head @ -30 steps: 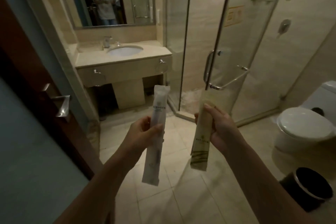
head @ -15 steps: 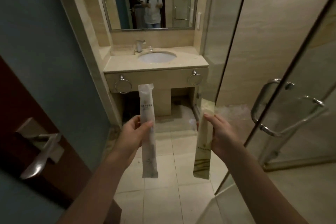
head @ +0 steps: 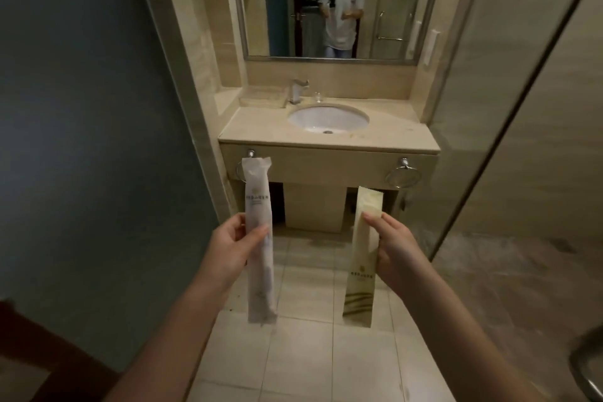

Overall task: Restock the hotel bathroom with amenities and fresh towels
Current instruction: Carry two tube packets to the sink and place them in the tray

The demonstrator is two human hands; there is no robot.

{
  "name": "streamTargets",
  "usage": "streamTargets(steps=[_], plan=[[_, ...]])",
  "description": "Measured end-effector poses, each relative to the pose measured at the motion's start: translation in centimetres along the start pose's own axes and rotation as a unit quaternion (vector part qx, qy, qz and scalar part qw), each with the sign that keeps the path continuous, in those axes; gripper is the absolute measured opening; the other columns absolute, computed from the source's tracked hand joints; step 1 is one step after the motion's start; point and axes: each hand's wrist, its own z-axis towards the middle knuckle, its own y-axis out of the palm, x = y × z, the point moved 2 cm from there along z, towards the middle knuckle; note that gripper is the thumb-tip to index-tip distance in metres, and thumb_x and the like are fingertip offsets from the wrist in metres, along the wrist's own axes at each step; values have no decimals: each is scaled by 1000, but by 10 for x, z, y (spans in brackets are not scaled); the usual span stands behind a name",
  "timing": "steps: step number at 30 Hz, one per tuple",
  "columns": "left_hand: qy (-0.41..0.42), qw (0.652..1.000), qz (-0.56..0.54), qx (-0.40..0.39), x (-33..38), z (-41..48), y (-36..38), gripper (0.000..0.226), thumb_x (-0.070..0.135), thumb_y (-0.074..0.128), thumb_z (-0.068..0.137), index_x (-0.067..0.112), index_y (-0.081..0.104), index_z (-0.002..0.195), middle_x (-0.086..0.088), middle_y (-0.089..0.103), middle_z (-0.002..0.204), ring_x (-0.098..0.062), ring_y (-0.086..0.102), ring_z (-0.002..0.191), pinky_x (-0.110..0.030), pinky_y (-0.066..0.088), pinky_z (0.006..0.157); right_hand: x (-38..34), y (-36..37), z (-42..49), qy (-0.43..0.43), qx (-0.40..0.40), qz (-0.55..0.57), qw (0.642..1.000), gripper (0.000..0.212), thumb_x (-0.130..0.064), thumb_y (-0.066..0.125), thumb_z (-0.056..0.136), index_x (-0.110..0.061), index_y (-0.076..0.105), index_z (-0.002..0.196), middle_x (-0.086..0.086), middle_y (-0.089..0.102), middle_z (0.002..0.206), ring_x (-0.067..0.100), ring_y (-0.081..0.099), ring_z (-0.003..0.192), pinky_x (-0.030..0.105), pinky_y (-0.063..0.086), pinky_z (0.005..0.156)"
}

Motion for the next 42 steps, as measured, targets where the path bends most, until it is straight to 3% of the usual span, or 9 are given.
streamTargets(steps=[6, 10, 15, 19, 25, 28, 33, 37, 42], plan=[[-5, 1000, -10, 18, 12, 120, -18, 16, 17, 60, 87, 17, 61, 103, -6, 66, 101, -22, 63, 97, -43, 51, 91, -33, 46, 122, -25, -31, 1, 999, 24, -19, 56, 91, -10, 62, 112, 7, 66, 95, 22, 61, 85, 34, 46, 67], [5, 999, 32, -18, 35, 213, -21, 16, 20, 60, 87, 24, 60, 102, -1, 67, 103, -17, 63, 98, -40, 51, 90, -67, 77, 198, -40, -41, -22, 998, 19, -18, 56, 91, -11, 65, 106, 2, 65, 80, 6, 63, 55, 17, 43, 39], [22, 999, 32, -28, 60, 314, -8, 14, 21, 59, 88, 25, 60, 101, 1, 67, 101, -16, 63, 96, -37, 52, 88, -109, 93, 283, -87, -16, -36, 995, 14, -20, 59, 88, -16, 67, 99, 4, 70, 90, 21, 64, 86, 34, 47, 75], [30, 999, 6, -29, 73, 384, 11, 10, 21, 58, 89, 31, 58, 92, 1, 66, 99, -15, 63, 93, -35, 53, 85, -134, 100, 346, -108, -18, -80, 991, 16, -27, 61, 87, -19, 68, 99, 5, 70, 100, 24, 62, 98, 41, 48, 88], [42, 998, 43, -10, 78, 493, 46, 9, 22, 60, 89, 31, 60, 92, 2, 67, 98, -15, 64, 93, -35, 53, 84, -151, 100, 457, -102, -60, -106, 987, 17, -25, 59, 88, -15, 69, 100, -1, 67, 84, 20, 61, 85, 37, 49, 76], [27, 998, 51, -5, 81, 549, 70, 10, 20, 60, 89, 26, 63, 95, 1, 69, 99, -15, 65, 95, -38, 54, 86, -164, 91, 516, -78, -77, -87, 990, 19, -22, 56, 90, -16, 66, 105, -2, 67, 87, 17, 61, 83, 30, 47, 68], [0, 998, 63, -7, 83, 626, 110, 12, 18, 59, 89, 23, 64, 98, 5, 70, 99, -12, 66, 95, -36, 55, 84, -187, 86, 605, -50, -98, -70, 991, 16, -17, 55, 91, -15, 66, 103, 2, 71, 98, 17, 65, 89, 25, 49, 69], [-29, 998, 51, 14, 76, 674, 123, 11, 18, 59, 89, 21, 65, 98, 3, 71, 99, -14, 67, 94, -43, 55, 85, -200, 99, 663, -32, -137, -67, 988, 16, -16, 56, 90, -13, 67, 103, 0, 73, 94, 10, 67, 80, 18, 50, 62], [-52, 998, 33, 21, 66, 727, 125, 13, 19, 58, 90, 16, 64, 101, -2, 71, 100, -16, 68, 92, -42, 56, 83, -205, 129, 722, -46, -175, -95, 979, 15, -15, 60, 88, -13, 67, 101, 4, 73, 97, 18, 67, 92, 30, 54, 79]])
